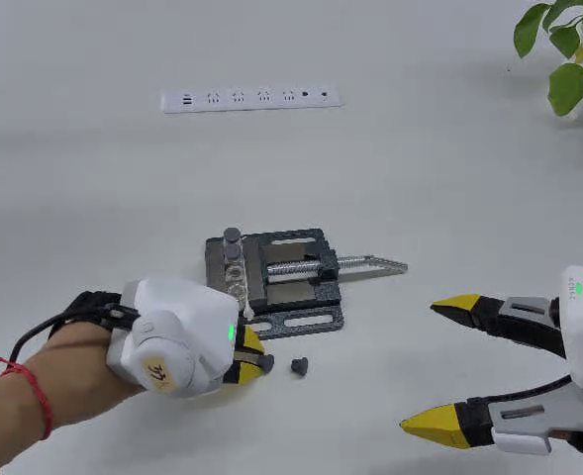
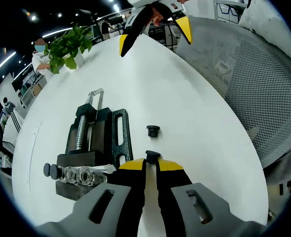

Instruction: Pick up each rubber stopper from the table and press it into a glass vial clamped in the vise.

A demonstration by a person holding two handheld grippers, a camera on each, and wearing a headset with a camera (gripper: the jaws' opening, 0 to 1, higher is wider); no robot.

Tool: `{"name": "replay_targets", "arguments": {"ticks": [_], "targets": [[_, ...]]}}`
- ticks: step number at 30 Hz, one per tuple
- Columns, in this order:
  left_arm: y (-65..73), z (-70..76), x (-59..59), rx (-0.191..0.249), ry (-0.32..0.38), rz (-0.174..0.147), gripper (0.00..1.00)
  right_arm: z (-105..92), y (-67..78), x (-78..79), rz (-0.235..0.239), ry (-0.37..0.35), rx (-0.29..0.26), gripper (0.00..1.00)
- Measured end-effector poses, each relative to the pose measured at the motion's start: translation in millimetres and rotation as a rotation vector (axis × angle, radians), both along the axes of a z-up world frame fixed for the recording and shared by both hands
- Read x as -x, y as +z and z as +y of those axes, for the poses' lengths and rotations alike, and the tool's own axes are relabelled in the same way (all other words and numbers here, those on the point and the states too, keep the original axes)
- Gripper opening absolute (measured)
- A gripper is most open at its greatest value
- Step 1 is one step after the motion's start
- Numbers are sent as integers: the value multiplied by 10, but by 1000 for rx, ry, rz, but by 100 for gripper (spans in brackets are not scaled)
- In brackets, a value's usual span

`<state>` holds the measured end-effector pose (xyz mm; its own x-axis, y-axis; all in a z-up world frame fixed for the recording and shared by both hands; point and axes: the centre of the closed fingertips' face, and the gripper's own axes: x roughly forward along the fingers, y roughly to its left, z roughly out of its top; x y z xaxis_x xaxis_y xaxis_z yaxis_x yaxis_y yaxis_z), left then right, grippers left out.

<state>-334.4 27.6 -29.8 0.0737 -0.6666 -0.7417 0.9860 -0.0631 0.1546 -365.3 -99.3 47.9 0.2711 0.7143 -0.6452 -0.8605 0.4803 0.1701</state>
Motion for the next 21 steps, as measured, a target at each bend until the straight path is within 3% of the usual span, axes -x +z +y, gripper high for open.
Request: {"name": "replay_targets", "arguments": {"ticks": [6,9,21], "targets": [[7,-9,35,11,24,24,4,43,12,10,4,4,-3,76],[53,-44,56,47,69,56,4,72,22,10,0,9,-3,76],[517,-146,129,223,278,155,4,339,196,-67,-35,74,-24,71]]}}
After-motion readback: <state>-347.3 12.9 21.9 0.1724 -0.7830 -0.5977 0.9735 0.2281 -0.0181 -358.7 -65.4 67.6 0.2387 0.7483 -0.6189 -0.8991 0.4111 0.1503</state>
